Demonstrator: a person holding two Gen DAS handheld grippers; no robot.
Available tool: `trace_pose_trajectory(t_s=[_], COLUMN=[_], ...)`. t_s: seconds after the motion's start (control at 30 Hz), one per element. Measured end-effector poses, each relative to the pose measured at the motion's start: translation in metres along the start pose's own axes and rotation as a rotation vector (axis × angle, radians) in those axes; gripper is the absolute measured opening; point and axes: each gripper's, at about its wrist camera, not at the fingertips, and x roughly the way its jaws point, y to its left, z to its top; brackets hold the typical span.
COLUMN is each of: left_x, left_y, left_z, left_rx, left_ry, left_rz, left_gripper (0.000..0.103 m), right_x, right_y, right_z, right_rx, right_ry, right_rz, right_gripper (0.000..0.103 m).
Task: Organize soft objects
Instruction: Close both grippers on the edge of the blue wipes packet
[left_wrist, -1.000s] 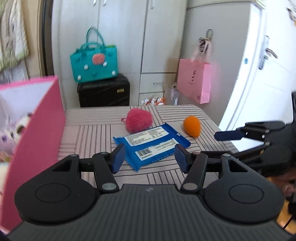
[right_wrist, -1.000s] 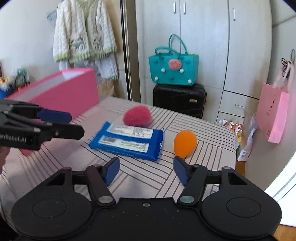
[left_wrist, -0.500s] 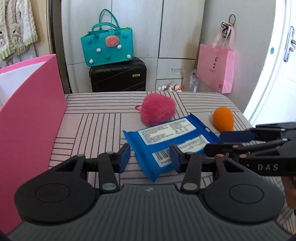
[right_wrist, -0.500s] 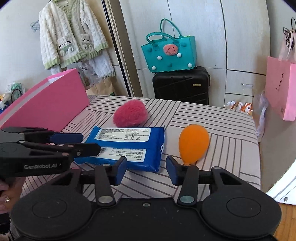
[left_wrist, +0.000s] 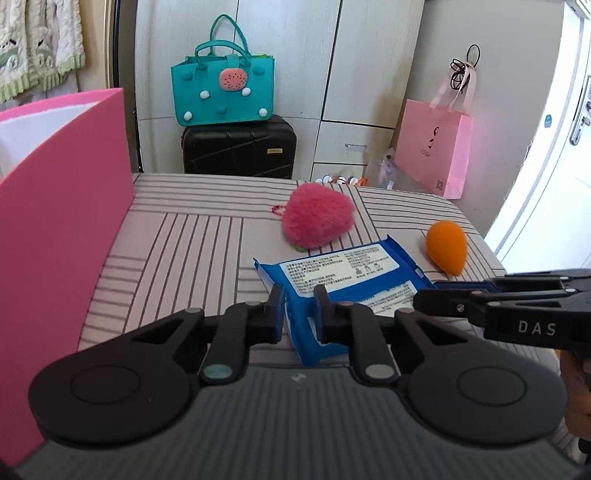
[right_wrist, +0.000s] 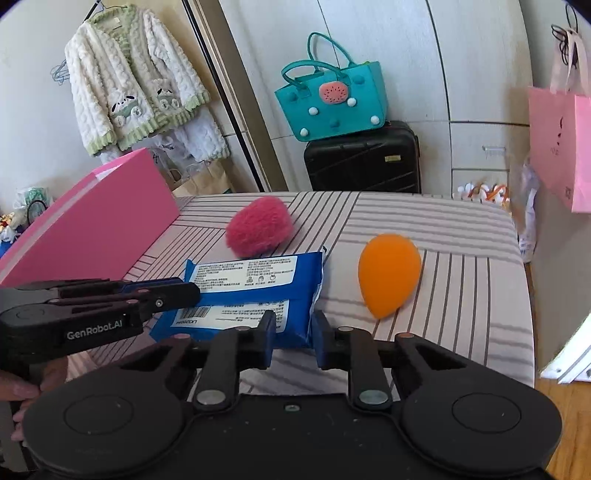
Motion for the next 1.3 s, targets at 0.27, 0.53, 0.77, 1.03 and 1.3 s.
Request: trace_pose_trajectory(t_s=[0.27, 0.53, 0.77, 1.03, 1.3], left_x=[-0.016, -0.015, -0.014, -0.015, -0.026], left_y=[0.001, 0.009, 0.017, 0.01, -0.01], left_z=[-0.012, -0.014, -0.012, -0.019, -0.026], left_rx=[-0.005, -0.054, -0.111, -0.082, -0.001], left_ry=[0.028, 0.061, 0.098, 0.056, 0.035], left_rz=[-0.018, -0.021, -0.051, -0.048, -0.067], left_gripper=[0.016, 0.027, 0.028, 0.031, 0.023], right_x=[-0.023, -0.022, -0.013, -0.016, -0.021], right_y=[0.026, 0.021, 0.016, 0.021, 0.028], right_z=[-0.021, -0.02, -0.02, -0.031, -0.037], right_rx=[-0.04, 0.021, 0.047, 0.052, 0.073], right_ry=[0.06, 0.043, 0.024, -0.041, -0.056], right_rz=[-0.008, -0.033, -0.017, -0.037, -0.055], right_gripper=[0.027, 0.032, 0.038, 0.038, 0.033])
